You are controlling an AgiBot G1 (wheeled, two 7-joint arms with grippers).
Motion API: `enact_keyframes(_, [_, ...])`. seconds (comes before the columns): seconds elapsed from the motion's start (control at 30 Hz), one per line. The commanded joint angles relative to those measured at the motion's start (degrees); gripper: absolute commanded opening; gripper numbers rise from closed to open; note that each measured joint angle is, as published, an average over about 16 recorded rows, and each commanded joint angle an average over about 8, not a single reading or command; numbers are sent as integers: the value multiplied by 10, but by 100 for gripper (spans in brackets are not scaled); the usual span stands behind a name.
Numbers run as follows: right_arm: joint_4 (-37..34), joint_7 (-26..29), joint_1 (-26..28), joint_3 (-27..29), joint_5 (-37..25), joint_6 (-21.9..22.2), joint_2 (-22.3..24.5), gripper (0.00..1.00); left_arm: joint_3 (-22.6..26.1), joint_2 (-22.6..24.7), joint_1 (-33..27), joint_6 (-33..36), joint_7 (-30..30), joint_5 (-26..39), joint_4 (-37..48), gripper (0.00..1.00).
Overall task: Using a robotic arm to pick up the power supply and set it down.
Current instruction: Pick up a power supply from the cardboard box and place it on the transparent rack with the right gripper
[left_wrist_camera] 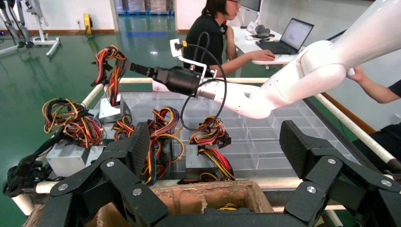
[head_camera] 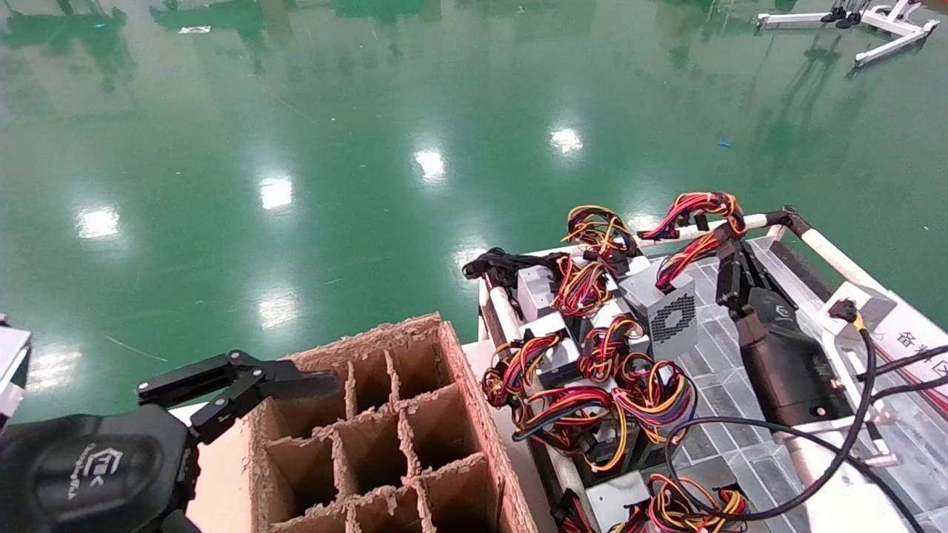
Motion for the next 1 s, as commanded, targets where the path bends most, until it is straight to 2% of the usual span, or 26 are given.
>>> enact_keyframes(0.03, [0, -3, -3, -2, -2, -4, 4, 0, 0, 0, 0, 0, 0, 0, 0, 100])
enact_keyframes(0.4, [2, -10, -8, -31, -45, -25, 55, 0, 0, 0, 0, 0, 0, 0, 0, 100])
enact_keyframes(0.67, [9, -13, 3, -67, -97, -40, 100, 0, 0, 0, 0, 0, 0, 0, 0, 100])
enact_keyframes(1.0, [26, -52, 25, -123, -180, -91, 180, 0, 0, 0, 0, 0, 0, 0, 0, 100])
